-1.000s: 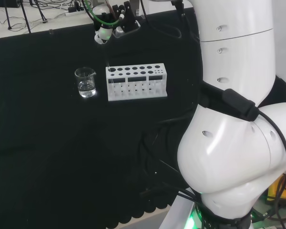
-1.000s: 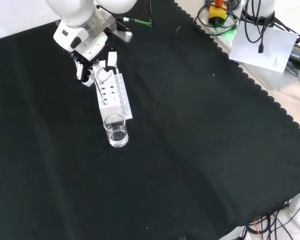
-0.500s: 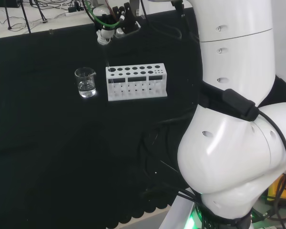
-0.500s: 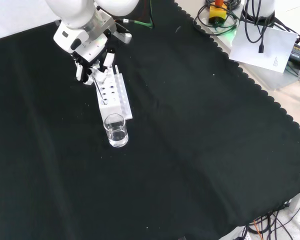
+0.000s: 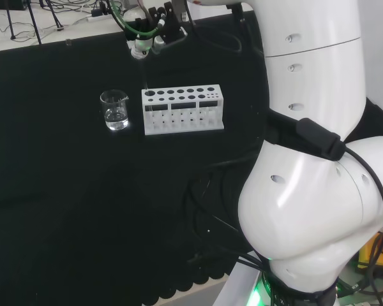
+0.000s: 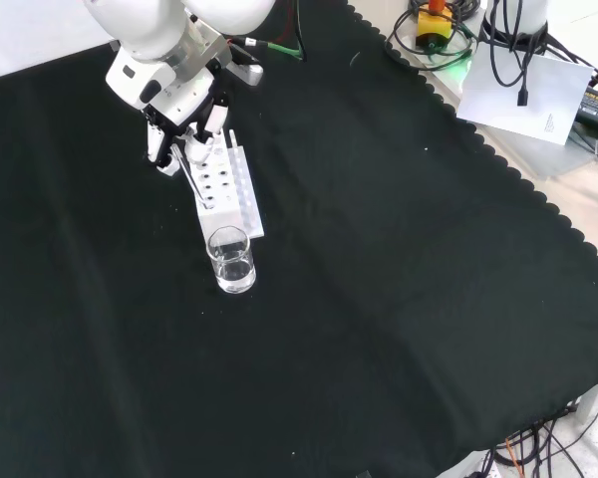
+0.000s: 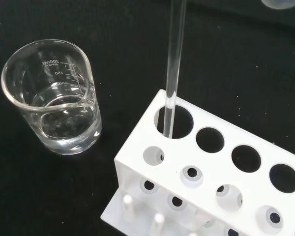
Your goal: Take the glass rod from the white test tube rack.
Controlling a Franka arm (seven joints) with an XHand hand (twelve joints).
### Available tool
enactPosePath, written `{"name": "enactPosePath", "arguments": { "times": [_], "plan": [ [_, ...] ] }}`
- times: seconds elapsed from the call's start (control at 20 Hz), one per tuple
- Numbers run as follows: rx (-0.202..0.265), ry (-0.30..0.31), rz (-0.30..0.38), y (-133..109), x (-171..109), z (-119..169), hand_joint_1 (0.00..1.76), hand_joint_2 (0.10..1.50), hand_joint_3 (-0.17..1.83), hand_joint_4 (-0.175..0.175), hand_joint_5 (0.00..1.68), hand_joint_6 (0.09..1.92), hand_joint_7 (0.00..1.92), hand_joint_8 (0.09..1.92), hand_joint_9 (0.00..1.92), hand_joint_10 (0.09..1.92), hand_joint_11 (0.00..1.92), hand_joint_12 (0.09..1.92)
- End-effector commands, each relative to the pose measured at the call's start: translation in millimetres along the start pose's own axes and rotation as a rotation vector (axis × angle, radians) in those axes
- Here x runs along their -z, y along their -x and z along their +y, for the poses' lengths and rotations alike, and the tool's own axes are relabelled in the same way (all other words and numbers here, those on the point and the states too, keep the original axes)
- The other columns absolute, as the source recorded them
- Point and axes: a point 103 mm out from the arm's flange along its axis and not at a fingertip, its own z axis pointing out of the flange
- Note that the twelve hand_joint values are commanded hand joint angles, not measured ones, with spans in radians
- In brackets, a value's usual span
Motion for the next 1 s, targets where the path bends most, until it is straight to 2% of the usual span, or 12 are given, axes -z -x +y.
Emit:
{"name": "enactPosePath", "arguments": {
  "times": [0.05,0.25,0.35,0.65,0.85,1.0],
  "plan": [
    [0.011,-0.004,0.001,-6,0,0,1.1,1.15,-0.17,-0.172,0.6,0.93,0.91,0.75,1.67,0.21,1.73,0.67],
    [0.017,0.011,-0.004,-7,0,-1,1.12,1.16,-0.17,-0.175,0.76,0.85,1.11,0.68,1.81,0.2,1.83,0.6],
    [0.019,0.026,-0.008,-8,1,-1,1.14,1.16,-0.11,-0.175,0.88,0.98,1.2,0.67,1.84,0.23,1.88,0.58],
    [0.019,0.055,-0.031,-14,3,0,1.17,1.11,-0.04,-0.175,1.03,0.93,1.34,0.69,1.77,0.5,1.92,0.62],
    [-0.012,0.161,0.022,-6,8,-6,1.3,1.1,-0.16,-0.175,1.16,0.54,1.27,0.8,1.65,0.7,1.73,0.61],
    [-0.025,0.248,0.049,-2,15,-15,1.31,1.1,-0.17,-0.175,1.19,0.42,1.24,0.88,1.58,0.78,1.64,0.65]
  ]
}}
